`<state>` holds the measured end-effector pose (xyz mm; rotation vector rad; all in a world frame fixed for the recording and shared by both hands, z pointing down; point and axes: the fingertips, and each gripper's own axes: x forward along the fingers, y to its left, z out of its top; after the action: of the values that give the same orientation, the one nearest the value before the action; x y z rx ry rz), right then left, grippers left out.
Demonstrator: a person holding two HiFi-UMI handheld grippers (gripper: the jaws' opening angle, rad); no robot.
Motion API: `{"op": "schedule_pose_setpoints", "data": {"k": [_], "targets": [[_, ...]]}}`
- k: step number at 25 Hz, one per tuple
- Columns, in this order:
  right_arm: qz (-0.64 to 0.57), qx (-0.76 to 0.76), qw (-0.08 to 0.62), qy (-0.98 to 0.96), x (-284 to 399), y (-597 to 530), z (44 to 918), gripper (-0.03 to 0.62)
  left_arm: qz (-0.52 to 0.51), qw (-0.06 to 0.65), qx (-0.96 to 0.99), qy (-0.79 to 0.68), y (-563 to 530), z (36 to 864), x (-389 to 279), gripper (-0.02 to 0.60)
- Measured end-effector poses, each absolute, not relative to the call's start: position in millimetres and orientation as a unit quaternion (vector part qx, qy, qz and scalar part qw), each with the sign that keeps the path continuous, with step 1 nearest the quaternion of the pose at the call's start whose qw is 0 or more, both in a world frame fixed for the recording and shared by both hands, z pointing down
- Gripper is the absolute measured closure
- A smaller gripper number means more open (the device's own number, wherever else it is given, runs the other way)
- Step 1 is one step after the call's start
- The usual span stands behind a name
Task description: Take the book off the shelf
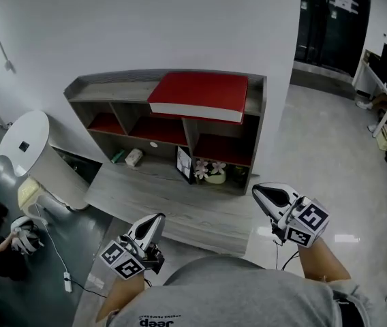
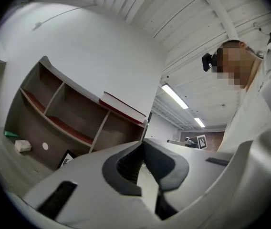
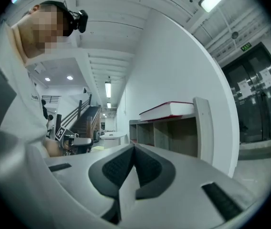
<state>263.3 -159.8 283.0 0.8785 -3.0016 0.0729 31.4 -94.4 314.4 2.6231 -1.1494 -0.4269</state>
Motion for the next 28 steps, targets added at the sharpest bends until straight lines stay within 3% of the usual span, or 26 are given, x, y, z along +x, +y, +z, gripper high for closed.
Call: {"op": "schedule_pose_setpoints", "data": {"k": [13,23,28], "targets": [[0.026,0.216,-0.031,-0.976,303,-270,263,0.588,-0.144,0.116,0.892,-0.412,-213,290,101,0.551],[0.236,0.202,-0.09,-0.946,284,-302,242,0.56,-0.137,0.115,0.919,-0.351,-249,296,92,0.551],[0.348,0.189,-0.125,-0.91,262,-310,223,0.346,-0.131,0.111,0.933,-0.317,-252,298,69,0.551]]}}
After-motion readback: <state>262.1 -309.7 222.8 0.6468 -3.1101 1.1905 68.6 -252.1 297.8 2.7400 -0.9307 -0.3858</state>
